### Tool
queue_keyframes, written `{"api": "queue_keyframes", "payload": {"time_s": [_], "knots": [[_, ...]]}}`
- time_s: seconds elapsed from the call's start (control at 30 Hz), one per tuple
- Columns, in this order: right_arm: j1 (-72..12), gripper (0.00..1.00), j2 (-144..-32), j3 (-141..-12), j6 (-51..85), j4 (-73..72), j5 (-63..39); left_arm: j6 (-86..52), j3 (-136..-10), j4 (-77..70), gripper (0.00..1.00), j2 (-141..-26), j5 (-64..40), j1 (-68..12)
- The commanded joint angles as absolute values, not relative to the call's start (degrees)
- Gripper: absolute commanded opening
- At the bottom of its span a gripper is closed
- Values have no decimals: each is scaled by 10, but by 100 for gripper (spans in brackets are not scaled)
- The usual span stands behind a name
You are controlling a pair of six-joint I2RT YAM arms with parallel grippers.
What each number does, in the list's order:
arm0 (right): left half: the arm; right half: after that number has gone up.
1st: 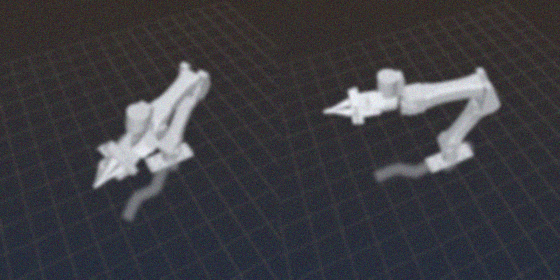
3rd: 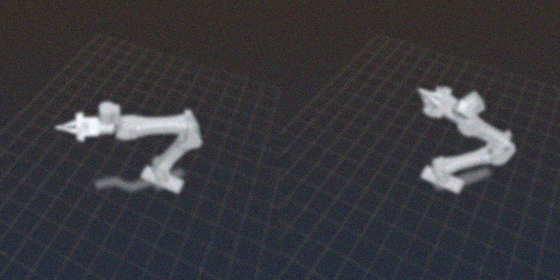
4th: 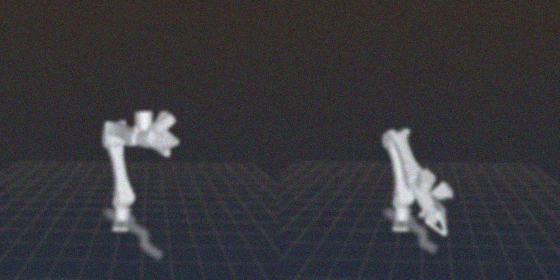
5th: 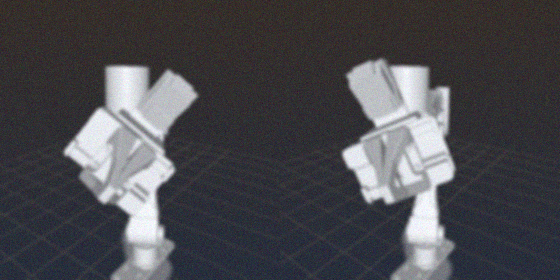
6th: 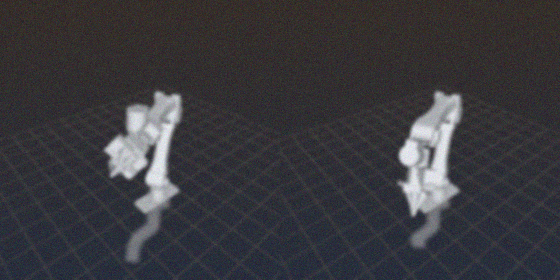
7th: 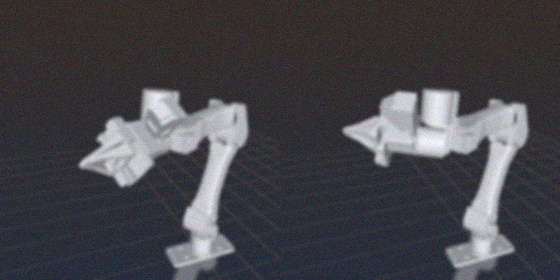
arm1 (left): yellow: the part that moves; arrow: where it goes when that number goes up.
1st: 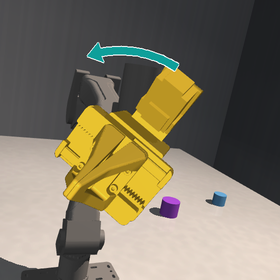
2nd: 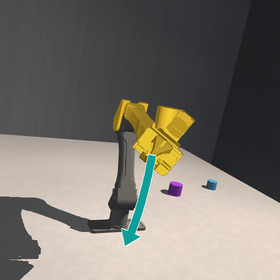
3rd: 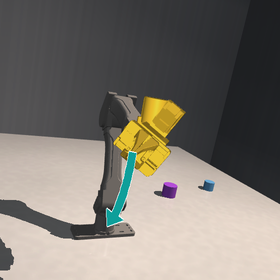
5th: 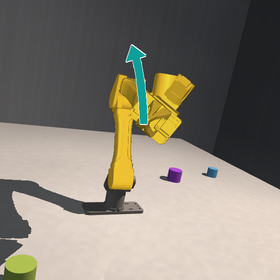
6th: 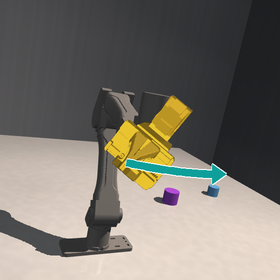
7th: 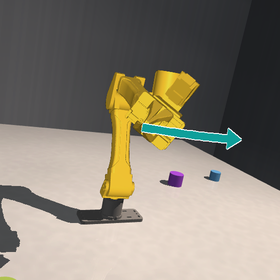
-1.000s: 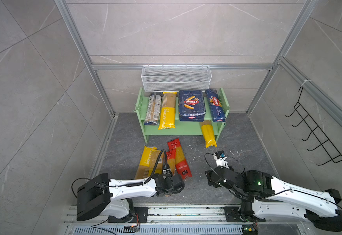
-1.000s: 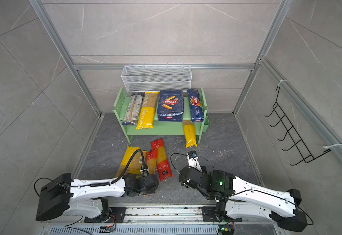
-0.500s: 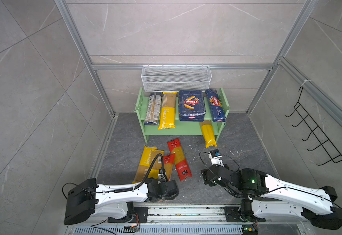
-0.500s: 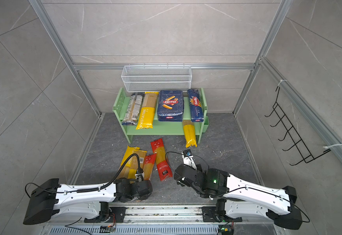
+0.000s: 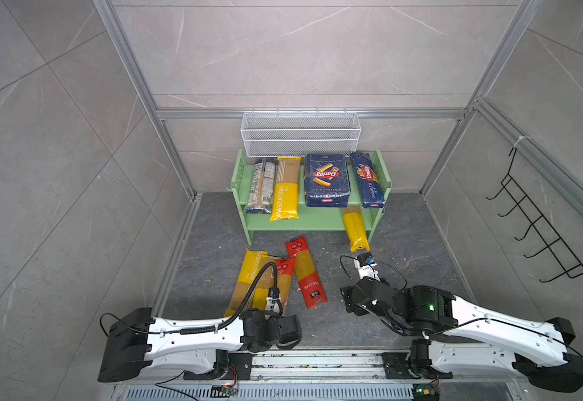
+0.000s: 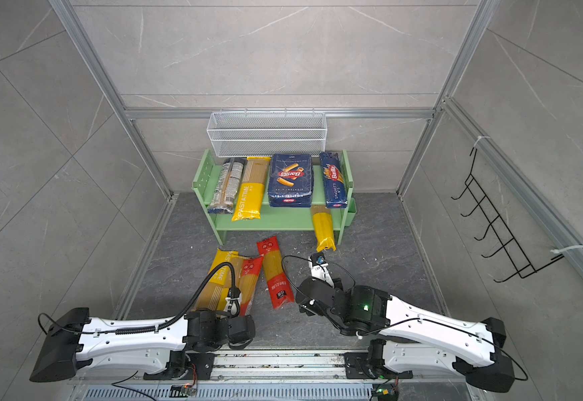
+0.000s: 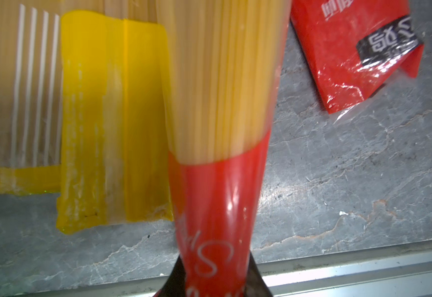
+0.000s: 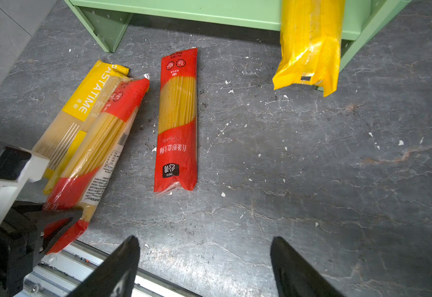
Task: Arrange pasta packages on shelves
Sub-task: Pick up the pasta bag from the center of the table, then place the pasta bag on the shelf.
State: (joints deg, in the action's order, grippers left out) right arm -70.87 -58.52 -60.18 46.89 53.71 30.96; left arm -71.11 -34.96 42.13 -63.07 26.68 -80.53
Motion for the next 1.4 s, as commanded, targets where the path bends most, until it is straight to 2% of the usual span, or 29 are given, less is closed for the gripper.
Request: {"api": "queue_keyframes", "payload": {"time_s": [0.0,0.27,0.6,1.03,1.37], "knots": [[-706,82,-583,-621,461,542,308,-693,-373,411,0,-612,367,-823],[-704,82,-577,-639,454,550,311,-694,-416,445,0,-613,395,-858],[-704,82,-535,-647,455,571,322,-633,-511,462,0,-646,440,-861],[-703,82,-479,-669,454,622,353,-481,-577,336,0,-718,324,-706],[-704,82,-465,-703,454,661,381,-385,-716,318,0,-840,266,-642]]}}
